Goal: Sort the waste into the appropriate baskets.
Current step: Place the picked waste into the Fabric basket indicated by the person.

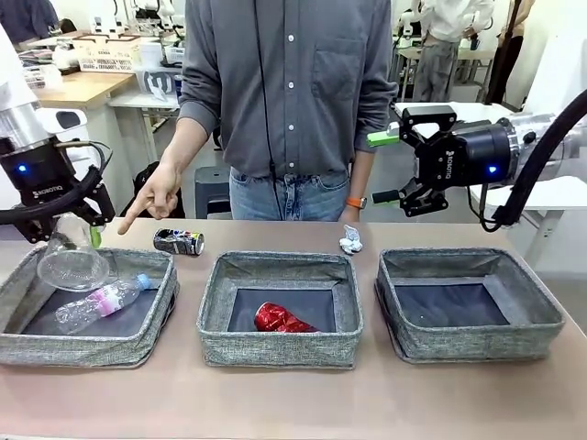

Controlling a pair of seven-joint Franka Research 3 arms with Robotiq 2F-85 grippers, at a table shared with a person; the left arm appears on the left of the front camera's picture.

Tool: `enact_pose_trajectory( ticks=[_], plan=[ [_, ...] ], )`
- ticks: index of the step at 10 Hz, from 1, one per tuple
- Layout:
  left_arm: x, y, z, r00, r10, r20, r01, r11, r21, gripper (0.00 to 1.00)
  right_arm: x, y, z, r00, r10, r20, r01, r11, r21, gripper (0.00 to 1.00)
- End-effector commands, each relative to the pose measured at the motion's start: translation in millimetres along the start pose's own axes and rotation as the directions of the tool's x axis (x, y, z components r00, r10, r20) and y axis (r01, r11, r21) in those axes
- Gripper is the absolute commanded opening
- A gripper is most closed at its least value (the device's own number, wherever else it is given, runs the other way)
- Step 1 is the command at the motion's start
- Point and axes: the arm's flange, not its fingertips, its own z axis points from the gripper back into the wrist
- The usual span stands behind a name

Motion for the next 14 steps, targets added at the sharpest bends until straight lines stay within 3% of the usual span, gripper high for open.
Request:
enact_pose_trajectory(
  ticks=[1,2,6,10,11,12,13,14],
  plan=[
    [1.2,-6.0,4.6,1.0,0.015,0.015,-0.015,1.0,0.017,0.82,1.7,0.0,0.2,1.0,0.014,-0.003,-0.013,1.0,0.018,1.0],
    [2.0,-4.1,4.3,1.0,0.015,0.017,-0.016,1.0,0.021,1.0,1.7,0.0,0.2,1.0,0.014,-0.003,-0.013,1.0,0.018,1.0],
    [1.0,1.6,8.5,0.996,0.044,0.076,-0.044,0.999,0.001,1.0,1.7,0.0,0.2,1.0,0.014,-0.003,-0.013,1.0,0.018,1.0],
    [-3.8,-3.1,11.2,0.998,0.006,0.067,-0.005,1.0,-0.019,1.0,1.7,0.0,0.2,1.0,0.014,-0.003,-0.013,1.0,0.018,1.0],
    [-8.4,-11.2,16.6,0.995,-0.093,0.047,0.1,0.98,-0.173,1.0,1.7,0.0,0.2,1.0,0.014,-0.003,-0.013,1.0,0.018,1.0],
    [-15.1,-28.4,23.0,0.952,-0.305,0.016,0.283,0.863,-0.419,1.0,1.7,0.0,0.2,1.0,0.014,-0.003,-0.013,1.0,0.018,1.0],
    [-17.3,-39.9,29.6,0.912,-0.409,0.032,0.34,0.712,-0.614,1.0,1.7,0.0,0.2,1.0,0.014,-0.003,-0.013,1.0,0.018,1.0],
    [-18.5,-41.8,36.7,0.85,-0.518,0.096,0.367,0.451,-0.814,1.0,1.7,0.0,0.2,1.0,0.014,-0.003,-0.013,1.0,0.018,1.0]
  ],
)
